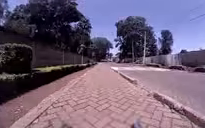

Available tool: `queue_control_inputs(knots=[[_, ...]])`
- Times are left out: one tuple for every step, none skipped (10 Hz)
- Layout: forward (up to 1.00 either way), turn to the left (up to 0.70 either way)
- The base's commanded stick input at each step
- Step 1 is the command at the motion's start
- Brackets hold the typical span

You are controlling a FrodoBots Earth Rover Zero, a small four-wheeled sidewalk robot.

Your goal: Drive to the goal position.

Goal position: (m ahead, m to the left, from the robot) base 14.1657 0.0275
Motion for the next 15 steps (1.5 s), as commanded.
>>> queue_control_inputs(knots=[[0.70, 0.00], [0.70, 0.00], [0.70, 0.00], [0.70, 0.00], [0.70, 0.00], [0.70, 0.00], [0.70, 0.00], [0.70, 0.00], [0.70, 0.00], [0.70, 0.00], [0.70, 0.00], [0.70, 0.00], [0.70, 0.00], [0.70, 0.00], [0.70, 0.00]])
